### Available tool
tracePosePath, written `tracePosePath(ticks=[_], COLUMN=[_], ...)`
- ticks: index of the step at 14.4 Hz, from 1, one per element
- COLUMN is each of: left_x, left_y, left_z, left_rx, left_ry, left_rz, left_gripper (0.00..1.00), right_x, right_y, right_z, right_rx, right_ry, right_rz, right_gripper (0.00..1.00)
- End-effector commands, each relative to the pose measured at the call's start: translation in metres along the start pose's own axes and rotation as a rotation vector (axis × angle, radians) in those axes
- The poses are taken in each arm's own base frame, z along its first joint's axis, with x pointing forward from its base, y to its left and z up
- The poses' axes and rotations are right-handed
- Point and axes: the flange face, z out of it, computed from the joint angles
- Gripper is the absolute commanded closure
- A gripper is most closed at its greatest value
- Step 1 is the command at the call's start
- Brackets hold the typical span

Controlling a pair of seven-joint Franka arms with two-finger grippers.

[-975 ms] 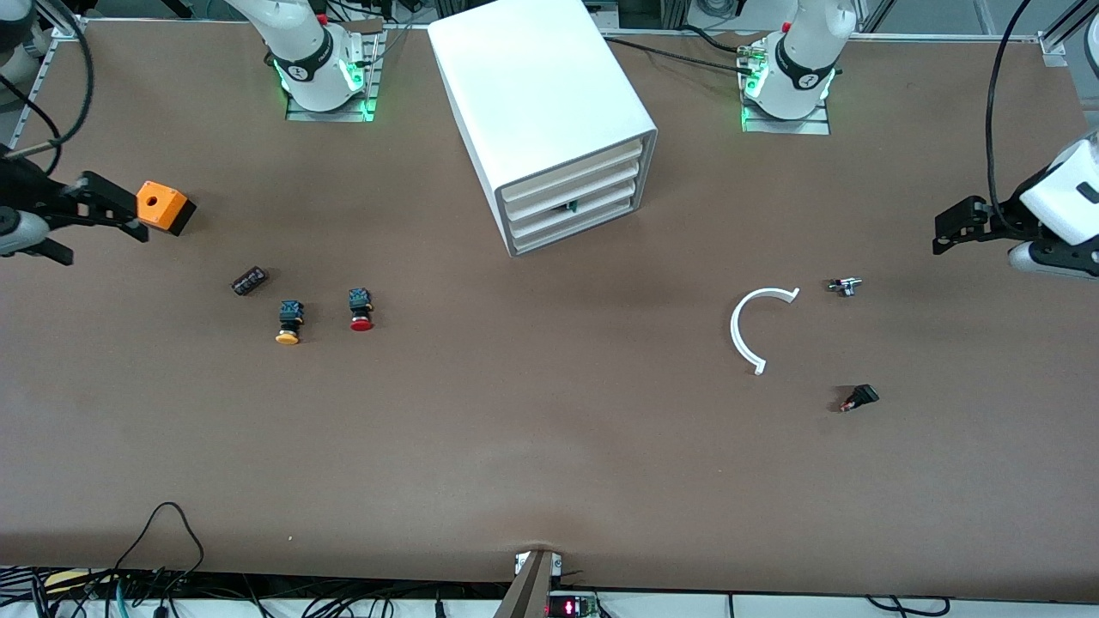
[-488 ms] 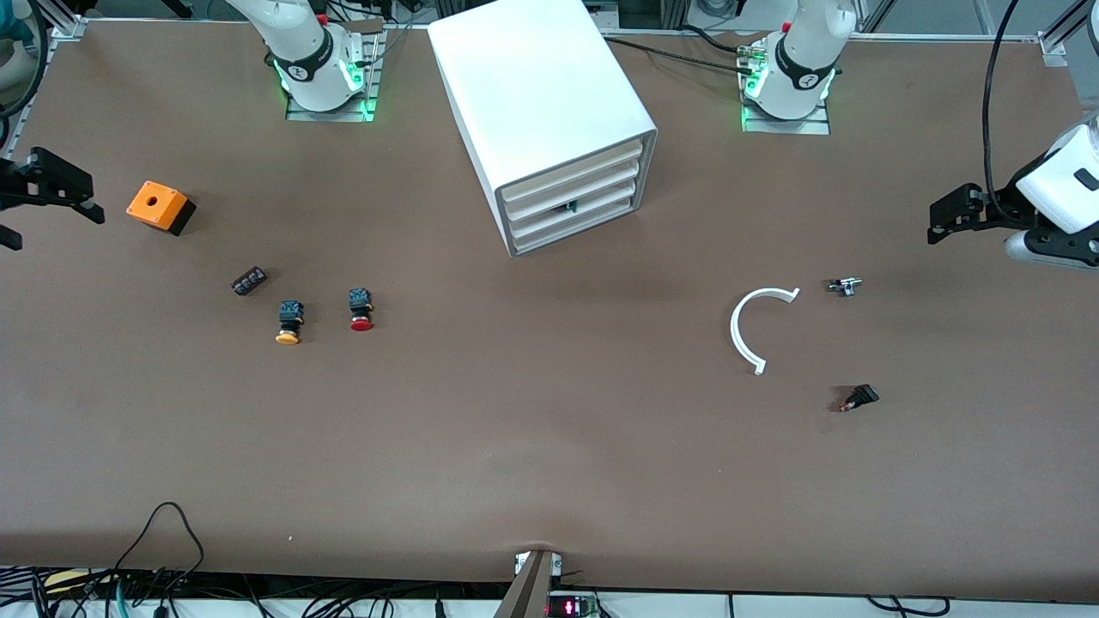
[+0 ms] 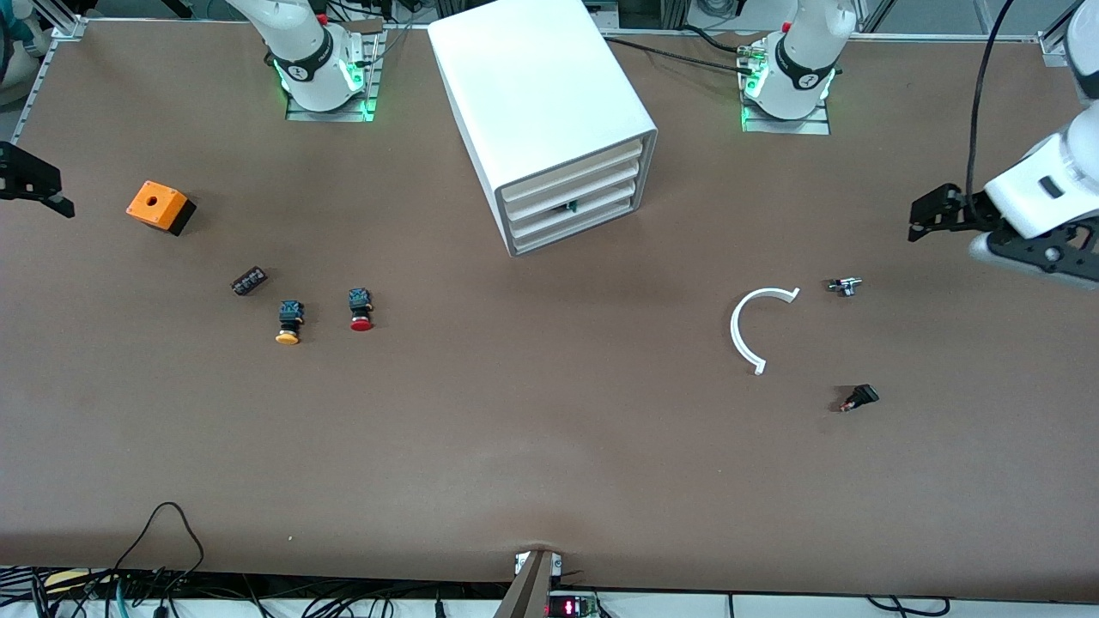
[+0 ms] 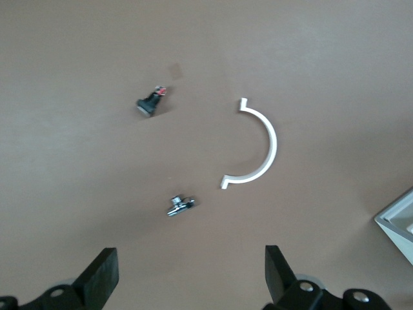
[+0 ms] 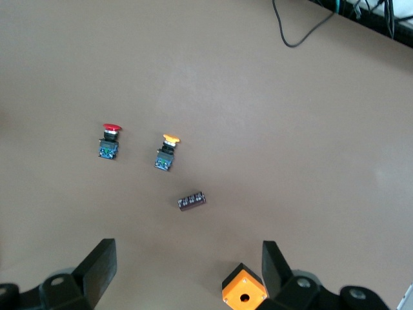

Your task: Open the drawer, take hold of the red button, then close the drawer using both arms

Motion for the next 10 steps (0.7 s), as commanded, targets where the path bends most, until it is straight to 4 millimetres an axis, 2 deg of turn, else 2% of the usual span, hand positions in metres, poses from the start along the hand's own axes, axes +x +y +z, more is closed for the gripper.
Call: tracePosePath(ticks=[1,3,6,7,8,10], left_x=[0.006,-0.002,0.005,0.000,-0.002,-0.016], left_y=[0.007,0.011,0.014,0.010,0.003,-0.041], left_z=[0.003,-0.010,-0.014,-0.025,-0.029,-0.032], left_rx=[-0.044,-0.038,-0.086,-0.075,-0.075,-0.076], left_ry=[-0.001,0.011,0.045,0.063,0.067,0.074], left_rz=[0.037,0.045,0.040,0.033,0.012,-0.062], left_gripper=[0.00,0.00,0.00,0.00,0.00,0.00], right_x=[-0.006,-0.003,-0.001,-0.005,-0.012,-0.016], right_y=[-0.002,-0.005,-0.013,-0.019,-0.023,-0.024], right_z=[-0.006,-0.006,-0.004,-0.003,0.000,-0.002], right_rx=[0.006,0.002,-0.014,-0.018,-0.027,-0.030], right_ry=[-0.016,-0.018,-0.015,0.003,0.034,0.046], right_rz=[-0.001,0.057,0.050,0.040,0.037,0.068], right_gripper=[0.00,0.00,0.00,0.00,0.00,0.00])
